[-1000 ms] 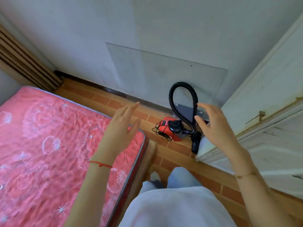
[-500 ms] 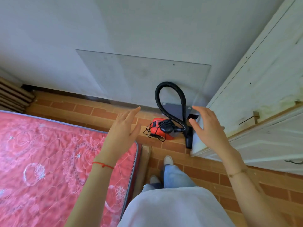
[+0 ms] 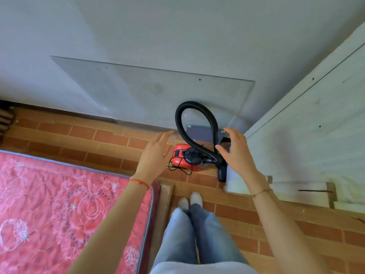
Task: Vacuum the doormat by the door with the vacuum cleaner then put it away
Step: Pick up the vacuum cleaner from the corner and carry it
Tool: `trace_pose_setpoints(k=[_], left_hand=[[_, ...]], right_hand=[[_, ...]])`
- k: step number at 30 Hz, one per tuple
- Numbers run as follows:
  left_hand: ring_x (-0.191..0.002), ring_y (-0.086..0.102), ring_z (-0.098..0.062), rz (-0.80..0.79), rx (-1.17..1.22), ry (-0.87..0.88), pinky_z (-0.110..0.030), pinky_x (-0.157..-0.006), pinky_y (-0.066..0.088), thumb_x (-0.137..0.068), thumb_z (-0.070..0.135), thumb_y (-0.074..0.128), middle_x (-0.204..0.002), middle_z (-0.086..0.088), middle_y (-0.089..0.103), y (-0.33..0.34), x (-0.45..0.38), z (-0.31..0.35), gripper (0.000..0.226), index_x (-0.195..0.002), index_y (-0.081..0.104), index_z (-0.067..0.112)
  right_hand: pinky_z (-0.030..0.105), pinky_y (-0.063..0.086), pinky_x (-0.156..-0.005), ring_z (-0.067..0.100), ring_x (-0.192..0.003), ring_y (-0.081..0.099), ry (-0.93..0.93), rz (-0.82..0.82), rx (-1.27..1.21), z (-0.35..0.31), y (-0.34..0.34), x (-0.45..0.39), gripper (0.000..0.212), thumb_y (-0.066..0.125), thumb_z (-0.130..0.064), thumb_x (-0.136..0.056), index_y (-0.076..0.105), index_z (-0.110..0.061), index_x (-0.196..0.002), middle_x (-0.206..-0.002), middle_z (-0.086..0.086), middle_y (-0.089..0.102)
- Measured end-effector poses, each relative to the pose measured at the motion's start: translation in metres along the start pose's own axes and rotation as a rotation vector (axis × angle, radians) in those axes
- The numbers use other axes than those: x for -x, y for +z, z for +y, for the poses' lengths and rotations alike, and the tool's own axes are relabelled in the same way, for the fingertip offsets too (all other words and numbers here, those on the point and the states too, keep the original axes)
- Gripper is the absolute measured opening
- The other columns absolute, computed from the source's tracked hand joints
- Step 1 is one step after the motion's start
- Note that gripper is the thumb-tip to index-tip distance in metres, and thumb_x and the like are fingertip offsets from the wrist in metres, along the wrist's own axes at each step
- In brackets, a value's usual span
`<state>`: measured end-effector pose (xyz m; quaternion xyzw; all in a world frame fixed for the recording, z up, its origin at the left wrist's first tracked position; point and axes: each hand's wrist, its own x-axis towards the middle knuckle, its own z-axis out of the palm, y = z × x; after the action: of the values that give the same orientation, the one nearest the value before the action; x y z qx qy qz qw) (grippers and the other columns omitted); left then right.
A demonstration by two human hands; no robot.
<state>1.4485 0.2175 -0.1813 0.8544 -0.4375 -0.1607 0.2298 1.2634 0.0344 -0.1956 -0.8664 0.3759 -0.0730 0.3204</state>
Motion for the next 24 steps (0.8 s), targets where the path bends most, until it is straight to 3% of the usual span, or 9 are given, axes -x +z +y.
trace_pose_setpoints(k=[5, 12, 19, 24], left_hand=[[-0.107, 0.055, -0.030, -0.080, -0.032, -0.048, -0.042, -0.089, 0.047, -0.090, 0.016, 0.057, -0.119, -0.007, 0.059, 0.084, -0.057, -0.044, 0.035, -0.124, 0.056, 0.012], [-0.094, 0.056, -0.030, -0.130, -0.067, -0.096, -0.040, -0.075, 0.048, -0.084, 0.016, 0.064, -0.107, -0.007, 0.060, 0.239, -0.102, -0.119, 0.033, -0.116, 0.059, 0.011], [-0.118, 0.046, -0.026, -0.289, -0.138, -0.102, -0.036, -0.100, 0.040, -0.082, 0.019, 0.066, -0.127, -0.007, 0.053, 0.374, -0.141, -0.186, 0.051, -0.130, 0.051, 0.009], [-0.134, 0.031, -0.028, -0.337, -0.253, -0.057, -0.038, -0.116, 0.024, -0.082, 0.023, 0.069, -0.139, -0.011, 0.042, 0.444, -0.167, -0.220, 0.059, -0.133, 0.046, 0.005]], right_hand=[[0.036, 0.031, -0.111, 0.026, -0.133, 0.034, 0.149, -0.014, -0.016, 0.062, 0.059, -0.048, 0.070, 0.073, -0.027, -0.084, 0.038, -0.007, -0.141, -0.142, 0.011, 0.040], [0.040, 0.028, -0.115, 0.027, -0.138, 0.028, 0.278, -0.035, -0.014, 0.166, 0.178, -0.104, 0.097, 0.080, -0.039, -0.074, 0.026, -0.007, -0.148, -0.148, 0.011, 0.032], [0.045, 0.023, -0.115, 0.030, -0.144, 0.016, 0.298, -0.079, -0.001, 0.245, 0.280, -0.135, 0.135, 0.089, -0.042, -0.060, -0.003, -0.008, -0.153, -0.158, 0.014, 0.012], [0.043, 0.020, -0.118, 0.026, -0.146, 0.011, 0.239, -0.001, -0.023, 0.282, 0.327, -0.152, 0.143, 0.090, -0.043, -0.057, -0.011, -0.013, -0.153, -0.159, 0.009, 0.007]])
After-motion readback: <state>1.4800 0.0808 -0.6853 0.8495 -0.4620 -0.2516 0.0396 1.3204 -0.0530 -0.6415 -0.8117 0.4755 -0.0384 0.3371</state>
